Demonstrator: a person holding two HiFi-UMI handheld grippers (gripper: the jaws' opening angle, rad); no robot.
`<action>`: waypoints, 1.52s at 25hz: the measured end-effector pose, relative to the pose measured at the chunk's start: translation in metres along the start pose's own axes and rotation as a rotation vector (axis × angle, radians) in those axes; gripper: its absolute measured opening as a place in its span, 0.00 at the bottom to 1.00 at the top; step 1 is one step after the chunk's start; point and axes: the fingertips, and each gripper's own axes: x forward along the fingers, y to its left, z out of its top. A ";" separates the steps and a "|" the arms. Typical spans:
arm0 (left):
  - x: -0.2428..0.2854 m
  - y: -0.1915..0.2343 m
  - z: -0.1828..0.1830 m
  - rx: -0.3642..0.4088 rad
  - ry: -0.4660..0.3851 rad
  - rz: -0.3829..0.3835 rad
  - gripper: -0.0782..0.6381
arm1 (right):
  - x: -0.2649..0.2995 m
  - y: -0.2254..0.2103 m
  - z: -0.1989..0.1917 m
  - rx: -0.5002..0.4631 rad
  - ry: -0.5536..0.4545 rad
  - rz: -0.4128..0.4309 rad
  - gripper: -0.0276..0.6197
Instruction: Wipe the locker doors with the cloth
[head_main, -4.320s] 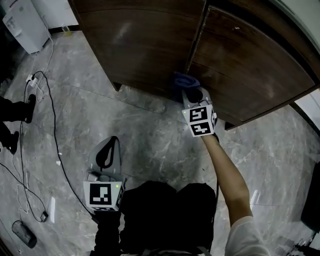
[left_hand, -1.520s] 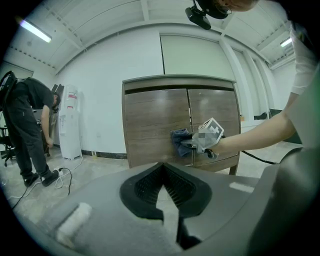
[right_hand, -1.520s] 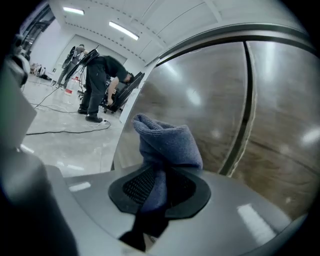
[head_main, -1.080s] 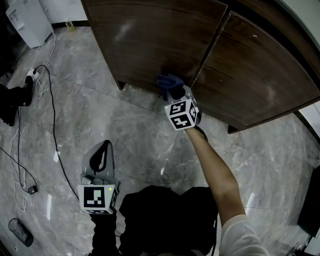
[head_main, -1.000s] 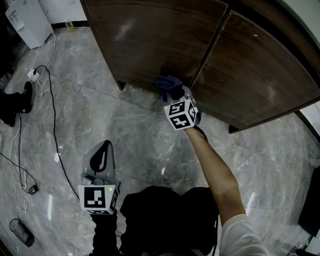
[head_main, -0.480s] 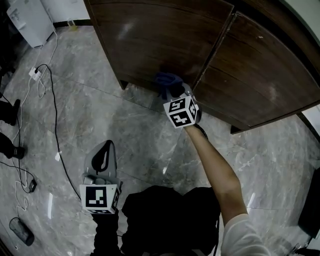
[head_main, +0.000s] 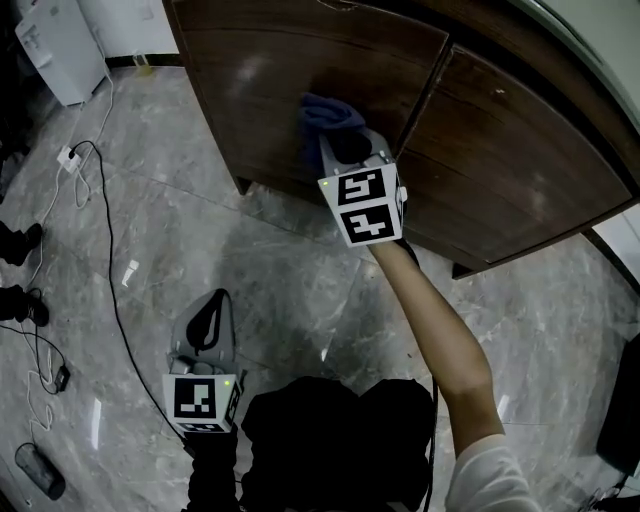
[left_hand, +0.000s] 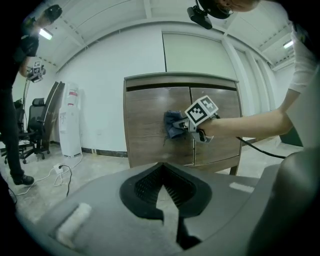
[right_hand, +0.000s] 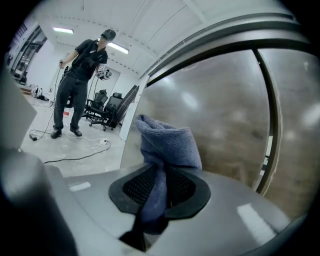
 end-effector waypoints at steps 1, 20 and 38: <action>-0.001 0.000 0.001 0.000 -0.001 0.002 0.11 | -0.003 -0.004 0.014 -0.004 -0.019 -0.004 0.15; -0.007 0.002 0.016 0.013 -0.030 0.008 0.11 | -0.036 -0.050 0.168 -0.049 -0.222 -0.062 0.15; -0.008 0.024 -0.004 -0.013 0.002 0.045 0.11 | 0.029 0.021 0.044 -0.051 -0.104 0.002 0.15</action>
